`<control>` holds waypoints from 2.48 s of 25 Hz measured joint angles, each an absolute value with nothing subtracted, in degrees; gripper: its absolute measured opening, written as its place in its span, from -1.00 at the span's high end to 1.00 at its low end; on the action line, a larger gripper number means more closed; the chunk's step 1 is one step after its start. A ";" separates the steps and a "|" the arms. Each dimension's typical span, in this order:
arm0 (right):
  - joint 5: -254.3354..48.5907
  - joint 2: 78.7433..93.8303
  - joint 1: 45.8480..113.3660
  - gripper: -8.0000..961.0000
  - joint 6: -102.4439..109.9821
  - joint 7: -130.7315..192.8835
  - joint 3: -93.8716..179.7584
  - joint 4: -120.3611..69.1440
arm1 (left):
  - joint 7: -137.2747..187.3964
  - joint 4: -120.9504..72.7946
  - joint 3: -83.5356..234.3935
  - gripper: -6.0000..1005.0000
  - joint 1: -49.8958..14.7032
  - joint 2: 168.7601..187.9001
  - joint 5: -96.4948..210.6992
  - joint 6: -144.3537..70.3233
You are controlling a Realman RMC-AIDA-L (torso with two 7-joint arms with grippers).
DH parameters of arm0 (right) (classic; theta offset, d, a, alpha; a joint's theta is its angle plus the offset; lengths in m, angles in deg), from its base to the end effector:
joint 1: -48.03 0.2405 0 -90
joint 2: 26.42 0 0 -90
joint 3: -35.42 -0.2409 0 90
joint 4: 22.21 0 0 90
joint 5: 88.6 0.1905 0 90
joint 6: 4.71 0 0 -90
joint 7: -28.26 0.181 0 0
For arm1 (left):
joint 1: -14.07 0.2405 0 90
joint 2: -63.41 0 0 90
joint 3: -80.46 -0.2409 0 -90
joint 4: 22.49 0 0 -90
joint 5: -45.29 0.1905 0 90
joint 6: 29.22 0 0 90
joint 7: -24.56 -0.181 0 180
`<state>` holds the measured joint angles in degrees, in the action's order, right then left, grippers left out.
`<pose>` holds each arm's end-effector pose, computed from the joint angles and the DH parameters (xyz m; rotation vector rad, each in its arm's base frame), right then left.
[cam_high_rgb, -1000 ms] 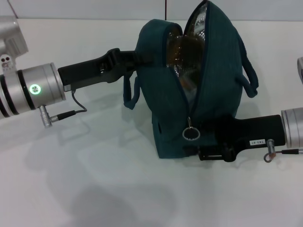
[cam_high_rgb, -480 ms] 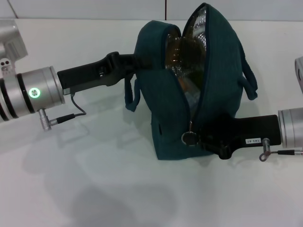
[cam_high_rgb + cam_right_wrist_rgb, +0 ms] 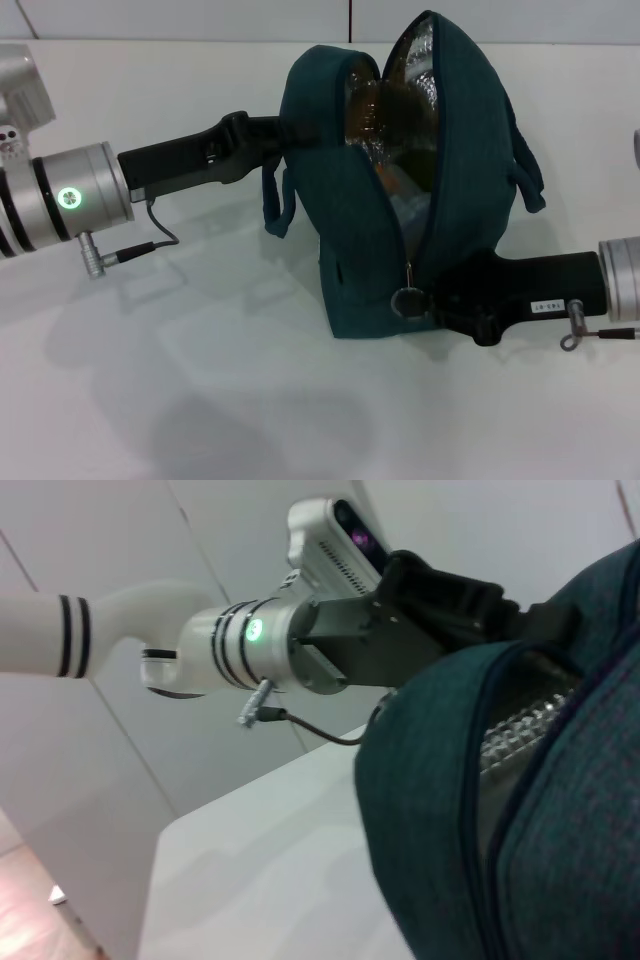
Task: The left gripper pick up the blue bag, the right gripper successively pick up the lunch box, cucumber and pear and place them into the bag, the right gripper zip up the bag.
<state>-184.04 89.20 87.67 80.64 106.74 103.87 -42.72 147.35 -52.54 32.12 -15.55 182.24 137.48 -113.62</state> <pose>0.1808 0.3030 -0.0815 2.9504 -0.6104 -0.6897 -0.1989 0.3352 -0.0248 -2.2607 -1.7826 -1.2293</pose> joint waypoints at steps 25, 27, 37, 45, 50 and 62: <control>-185.08 88.63 81.89 0.97 86.15 111.14 101.69 -54.19 | 139.64 -53.24 32.07 0.56 -16.07 181.64 135.51 -119.14; -185.06 88.58 81.97 0.97 86.34 111.14 101.64 -54.62 | 136.90 -53.25 32.08 0.46 -16.01 181.62 134.78 -119.89; -183.46 88.66 82.34 0.97 87.04 111.10 100.19 -55.00 | 120.56 -52.57 32.29 -0.15 -11.86 182.65 134.08 -119.50; -181.41 88.34 82.59 0.97 89.22 110.91 97.83 -55.00 | 107.62 -45.70 32.18 -0.14 -9.44 182.87 133.84 -118.30; -181.33 88.44 82.99 0.97 89.32 110.71 96.82 -55.28 | 105.31 -43.78 31.78 -0.14 -9.02 182.96 134.67 -117.40; -179.10 88.66 83.07 0.97 89.48 109.89 96.47 -55.47 | 100.41 -43.71 30.70 -0.14 -8.57 183.09 133.20 -119.24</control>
